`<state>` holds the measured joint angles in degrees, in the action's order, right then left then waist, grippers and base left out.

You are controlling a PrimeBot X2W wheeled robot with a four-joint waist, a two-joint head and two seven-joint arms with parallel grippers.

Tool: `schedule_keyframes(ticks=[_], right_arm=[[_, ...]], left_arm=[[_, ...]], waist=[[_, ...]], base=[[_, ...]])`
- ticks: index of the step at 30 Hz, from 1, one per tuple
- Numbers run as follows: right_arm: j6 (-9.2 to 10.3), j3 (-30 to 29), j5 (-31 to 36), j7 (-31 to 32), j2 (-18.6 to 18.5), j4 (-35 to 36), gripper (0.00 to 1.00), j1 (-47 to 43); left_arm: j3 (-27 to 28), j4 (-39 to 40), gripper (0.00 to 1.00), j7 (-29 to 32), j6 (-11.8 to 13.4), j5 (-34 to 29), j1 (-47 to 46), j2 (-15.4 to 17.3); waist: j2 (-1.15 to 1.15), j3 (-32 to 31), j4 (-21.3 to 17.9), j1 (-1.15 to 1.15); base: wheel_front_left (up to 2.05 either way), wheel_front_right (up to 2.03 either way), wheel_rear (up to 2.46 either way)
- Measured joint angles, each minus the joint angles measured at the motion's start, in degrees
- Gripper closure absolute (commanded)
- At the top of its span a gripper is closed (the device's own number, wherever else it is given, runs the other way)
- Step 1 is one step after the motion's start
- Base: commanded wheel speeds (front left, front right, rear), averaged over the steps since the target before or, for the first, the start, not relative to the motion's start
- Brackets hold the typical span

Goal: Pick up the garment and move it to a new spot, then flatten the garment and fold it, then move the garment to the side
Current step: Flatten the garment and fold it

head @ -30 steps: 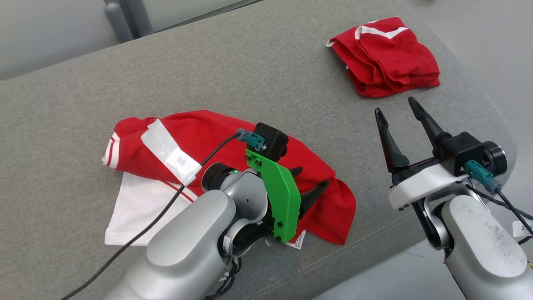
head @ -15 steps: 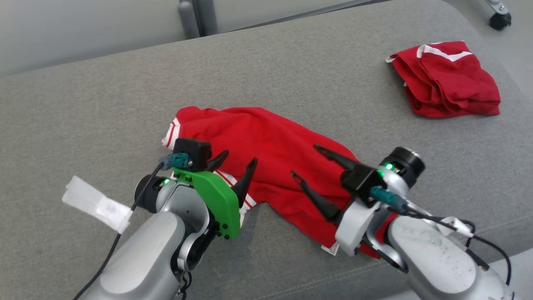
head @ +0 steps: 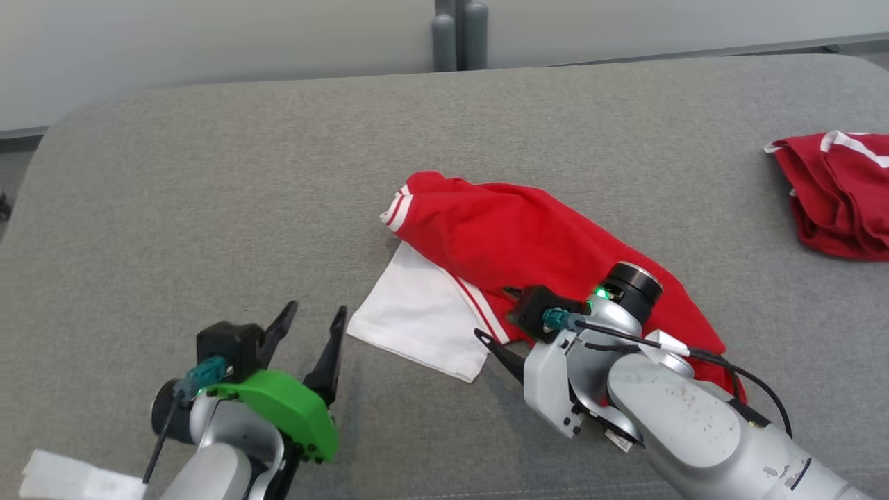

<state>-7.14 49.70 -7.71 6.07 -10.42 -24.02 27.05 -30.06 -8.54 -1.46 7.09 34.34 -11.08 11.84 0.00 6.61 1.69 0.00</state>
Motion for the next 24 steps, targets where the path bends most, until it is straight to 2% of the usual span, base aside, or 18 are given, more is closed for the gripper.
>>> schedule_keyframes(ticks=[5, 9, 24], right_arm=[[0.00, 0.09, -1.33, 1.68, -0.10, -4.56, 0.00, 1.58], [0.00, -0.22, -2.57, 2.70, -0.14, -7.56, 0.00, 2.42], [0.00, -3.23, -5.54, 7.21, -2.40, -17.62, 0.00, 5.33]], left_arm=[[5.12, 0.58, 0.00, -3.15, 0.00, -3.32, 6.39, 0.60], [6.16, 2.54, 0.00, -4.75, 0.00, -4.63, 9.66, 0.63], [0.97, 11.24, 0.00, -6.70, 0.00, -7.08, 11.10, -0.89]], waist=[[0.00, -0.39, 4.17, 0.00], [0.00, -0.56, 7.50, 0.00], [0.00, 0.33, 19.12, 0.00]], base=[[0.00, 0.00, 0.00], [0.00, 0.00, 0.00], [0.00, 0.00, 0.00]])
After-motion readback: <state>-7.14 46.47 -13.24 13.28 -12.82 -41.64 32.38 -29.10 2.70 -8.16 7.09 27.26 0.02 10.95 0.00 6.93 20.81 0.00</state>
